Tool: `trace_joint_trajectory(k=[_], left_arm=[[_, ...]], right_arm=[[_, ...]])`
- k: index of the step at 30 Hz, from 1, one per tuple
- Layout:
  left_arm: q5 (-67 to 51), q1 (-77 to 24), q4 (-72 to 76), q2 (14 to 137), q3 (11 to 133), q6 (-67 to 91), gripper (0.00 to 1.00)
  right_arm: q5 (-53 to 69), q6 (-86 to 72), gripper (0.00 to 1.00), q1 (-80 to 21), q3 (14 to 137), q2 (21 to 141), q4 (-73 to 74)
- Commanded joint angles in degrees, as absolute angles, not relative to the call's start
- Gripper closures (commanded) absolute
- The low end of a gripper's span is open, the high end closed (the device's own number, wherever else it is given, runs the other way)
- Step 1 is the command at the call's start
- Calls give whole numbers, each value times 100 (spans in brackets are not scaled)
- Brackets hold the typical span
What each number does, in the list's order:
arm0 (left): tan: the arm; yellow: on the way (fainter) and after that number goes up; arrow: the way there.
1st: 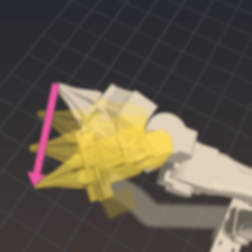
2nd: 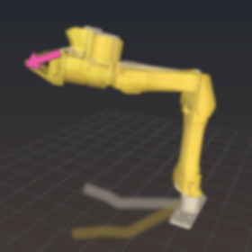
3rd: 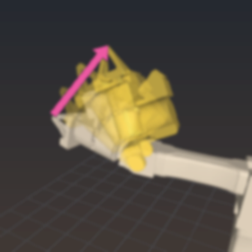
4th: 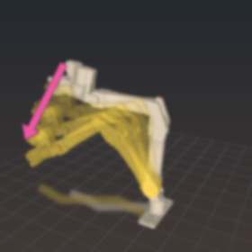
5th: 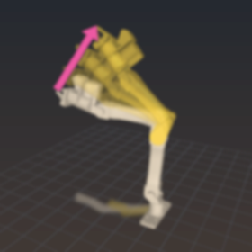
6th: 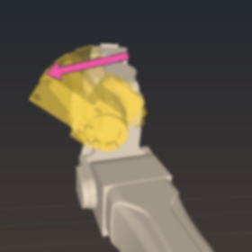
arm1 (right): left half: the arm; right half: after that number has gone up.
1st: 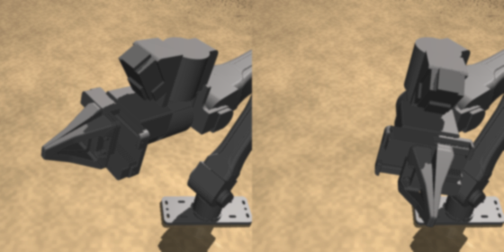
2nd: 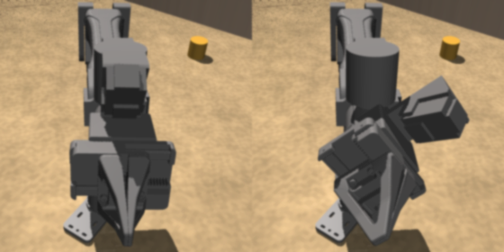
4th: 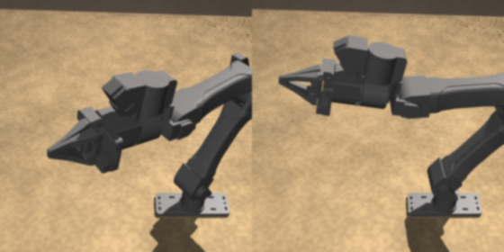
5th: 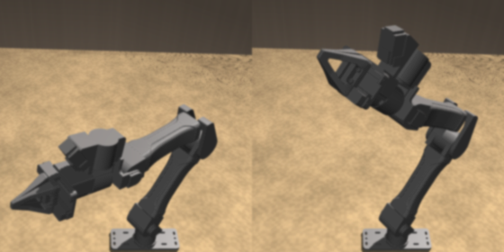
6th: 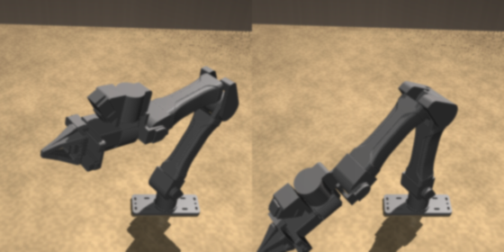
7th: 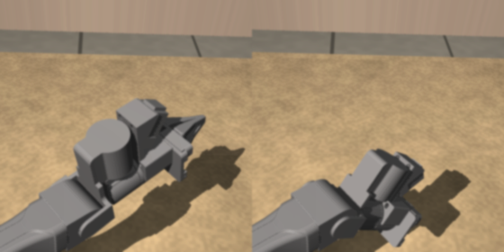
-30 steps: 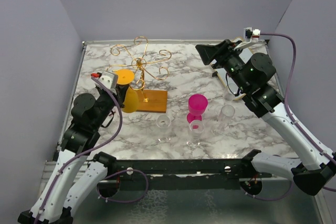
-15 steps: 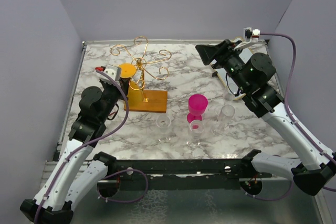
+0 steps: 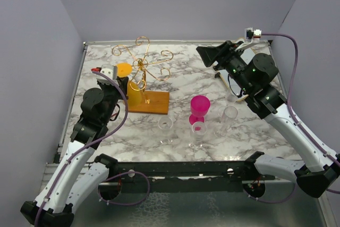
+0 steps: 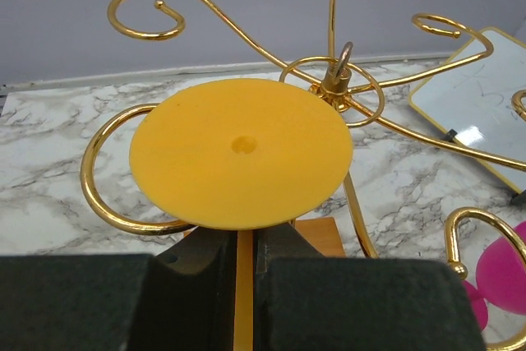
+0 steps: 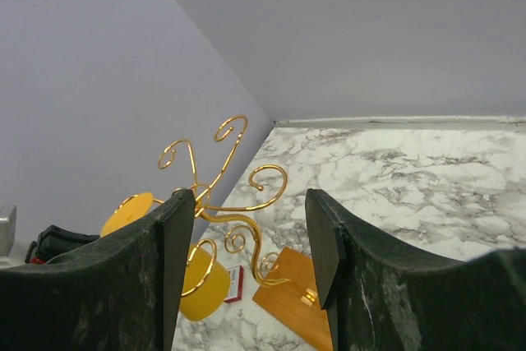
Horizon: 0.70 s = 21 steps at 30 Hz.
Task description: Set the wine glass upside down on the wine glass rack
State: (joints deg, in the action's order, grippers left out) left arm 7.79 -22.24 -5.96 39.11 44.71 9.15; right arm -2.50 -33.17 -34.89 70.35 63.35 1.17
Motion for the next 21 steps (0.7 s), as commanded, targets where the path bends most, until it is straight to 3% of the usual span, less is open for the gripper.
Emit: trace_joint_trajectory(k=[1,14,21], left_arm=[[1294,-2205,-436,3906,4467,1078,100],[1968,-2207,-610,3982,4633,1073,100],[1762,-2198,-601,3975,4605,1046,100]], right_arm=[[-72,-3353,43,-3524,7203,6324,167],[75,-3366,43,-3524,7166,6343,131],[1582,-2772,43,-3524,7673,6830,297]])
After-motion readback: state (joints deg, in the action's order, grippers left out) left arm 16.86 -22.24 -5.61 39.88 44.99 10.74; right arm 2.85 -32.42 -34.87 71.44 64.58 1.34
